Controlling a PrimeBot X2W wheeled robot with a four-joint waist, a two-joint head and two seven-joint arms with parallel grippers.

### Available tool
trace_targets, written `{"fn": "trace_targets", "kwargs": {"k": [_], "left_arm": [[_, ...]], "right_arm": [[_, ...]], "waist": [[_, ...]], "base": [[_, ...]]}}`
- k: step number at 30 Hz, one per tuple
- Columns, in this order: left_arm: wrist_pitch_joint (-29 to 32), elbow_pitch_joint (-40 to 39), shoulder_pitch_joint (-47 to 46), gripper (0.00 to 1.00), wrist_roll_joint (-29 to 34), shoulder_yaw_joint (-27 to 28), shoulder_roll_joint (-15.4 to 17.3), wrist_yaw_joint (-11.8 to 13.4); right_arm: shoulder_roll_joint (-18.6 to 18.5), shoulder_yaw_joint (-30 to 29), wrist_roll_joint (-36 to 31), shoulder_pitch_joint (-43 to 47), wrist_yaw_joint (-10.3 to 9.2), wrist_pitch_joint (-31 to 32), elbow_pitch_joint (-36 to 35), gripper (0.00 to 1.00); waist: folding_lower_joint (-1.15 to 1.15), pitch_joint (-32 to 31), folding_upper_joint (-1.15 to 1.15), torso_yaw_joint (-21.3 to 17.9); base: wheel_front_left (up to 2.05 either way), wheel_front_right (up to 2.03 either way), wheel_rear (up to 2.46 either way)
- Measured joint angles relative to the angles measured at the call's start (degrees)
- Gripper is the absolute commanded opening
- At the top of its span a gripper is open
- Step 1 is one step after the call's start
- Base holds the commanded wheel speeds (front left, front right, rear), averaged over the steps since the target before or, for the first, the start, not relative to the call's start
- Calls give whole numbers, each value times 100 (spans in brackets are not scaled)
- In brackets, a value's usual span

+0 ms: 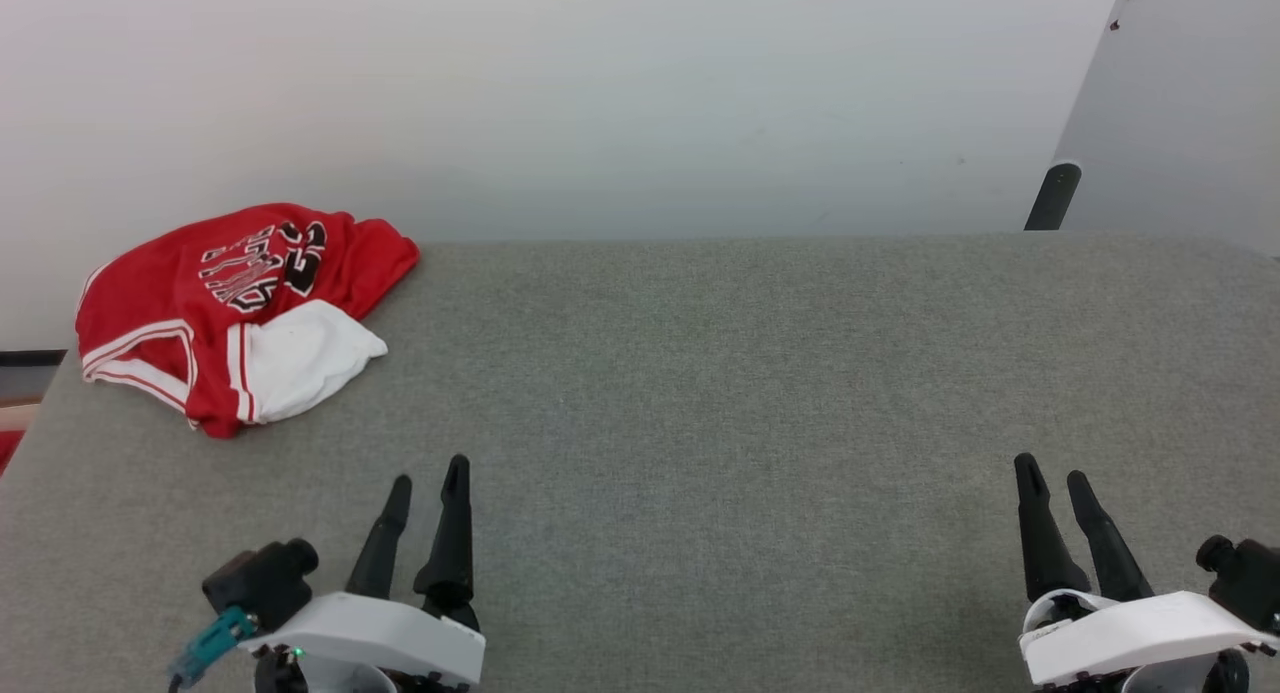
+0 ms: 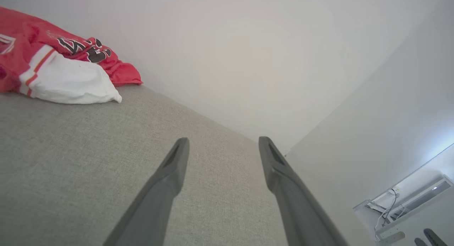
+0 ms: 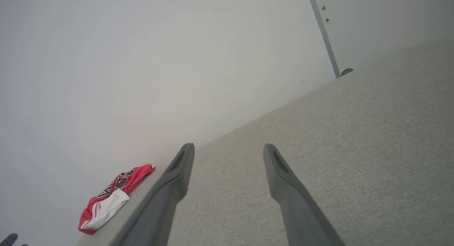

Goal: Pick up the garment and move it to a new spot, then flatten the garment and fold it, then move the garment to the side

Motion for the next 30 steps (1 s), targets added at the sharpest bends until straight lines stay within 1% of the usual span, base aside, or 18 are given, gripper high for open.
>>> {"fn": "trace_targets", "kwargs": {"k": [8, 10, 13, 22, 30], "left_arm": [[-100, -37, -20, 100, 1183, 71, -16, -26], [-138, -46, -21, 100, 1447, 82, -25, -36], [-156, -92, -24, 100, 1806, 112, -51, -120], [-271, -111, -16, 100, 2548, 316, -167, -287], [-350, -101, -12, 100, 3005, 465, -254, -432]], "right_arm": [[21, -66, -1067, 30, 0, 63, -211, 100], [23, -74, -1227, 55, 0, 64, -246, 100], [24, -73, -1470, 90, 0, 63, -288, 100], [25, -65, -1886, 103, 0, 35, -391, 100], [25, -48, -2196, 119, 0, -16, -459, 100]], "waist": [[0, -13, 0, 9], [0, -16, 0, 11], [0, -22, 0, 11], [0, -52, 0, 8], [0, -77, 0, 9]], "base": [[0, 0, 0], [0, 0, 0], [0, 0, 0], [0, 0, 0], [0, 0, 0]]}}
